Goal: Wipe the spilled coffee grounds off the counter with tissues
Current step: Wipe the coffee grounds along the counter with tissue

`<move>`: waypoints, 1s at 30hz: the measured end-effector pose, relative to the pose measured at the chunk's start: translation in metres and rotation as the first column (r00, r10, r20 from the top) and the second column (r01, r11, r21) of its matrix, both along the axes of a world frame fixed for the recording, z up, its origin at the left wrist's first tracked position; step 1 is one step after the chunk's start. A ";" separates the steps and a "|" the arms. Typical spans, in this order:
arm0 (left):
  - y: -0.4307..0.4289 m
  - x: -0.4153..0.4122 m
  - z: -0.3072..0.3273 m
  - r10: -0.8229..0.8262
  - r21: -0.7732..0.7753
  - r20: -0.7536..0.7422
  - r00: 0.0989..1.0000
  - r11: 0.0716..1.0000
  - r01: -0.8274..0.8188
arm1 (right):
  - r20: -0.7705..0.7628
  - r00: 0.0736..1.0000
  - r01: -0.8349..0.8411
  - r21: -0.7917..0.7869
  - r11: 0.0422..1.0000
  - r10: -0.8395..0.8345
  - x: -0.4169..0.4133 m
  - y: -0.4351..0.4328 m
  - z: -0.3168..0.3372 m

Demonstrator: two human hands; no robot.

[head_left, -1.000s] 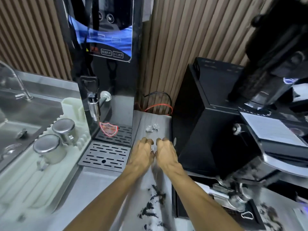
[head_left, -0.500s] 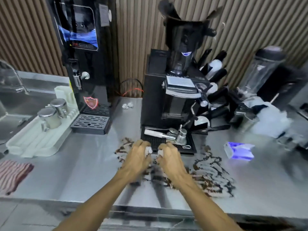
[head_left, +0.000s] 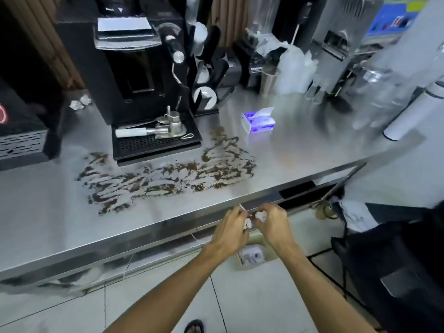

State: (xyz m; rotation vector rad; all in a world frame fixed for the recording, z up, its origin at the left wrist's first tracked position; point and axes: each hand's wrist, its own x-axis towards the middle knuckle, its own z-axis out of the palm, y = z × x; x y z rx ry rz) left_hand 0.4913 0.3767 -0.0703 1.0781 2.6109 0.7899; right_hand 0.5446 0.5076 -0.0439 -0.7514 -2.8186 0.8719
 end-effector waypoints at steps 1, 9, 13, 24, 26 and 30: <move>0.006 0.003 -0.010 -0.014 -0.039 0.014 1.000 0.999 0.014 | 0.031 0.999 0.034 -0.010 0.999 -0.034 0.008 0.008 -0.011; 0.046 -0.010 -0.116 -0.066 -0.250 -0.028 0.997 0.967 0.057 | 0.198 0.962 0.191 0.005 0.982 -0.188 0.022 0.054 -0.128; 0.072 -0.017 -0.207 -0.102 -0.251 0.001 0.995 0.963 0.099 | 0.243 0.939 0.242 0.032 0.970 -0.242 0.015 0.065 -0.219; 0.099 -0.027 -0.280 -0.208 -0.246 -0.013 0.978 0.949 0.198 | 0.309 0.903 0.289 0.080 0.954 -0.299 0.036 0.086 -0.282; 0.093 -0.026 -0.248 -0.190 -0.246 0.003 0.982 0.951 0.185 | 0.320 0.901 0.286 0.067 0.956 -0.292 0.040 0.085 -0.251; 0.087 -0.021 -0.172 -0.163 -0.220 0.018 0.986 0.962 0.163 | 0.314 0.909 0.264 0.077 0.961 -0.275 0.044 0.083 -0.175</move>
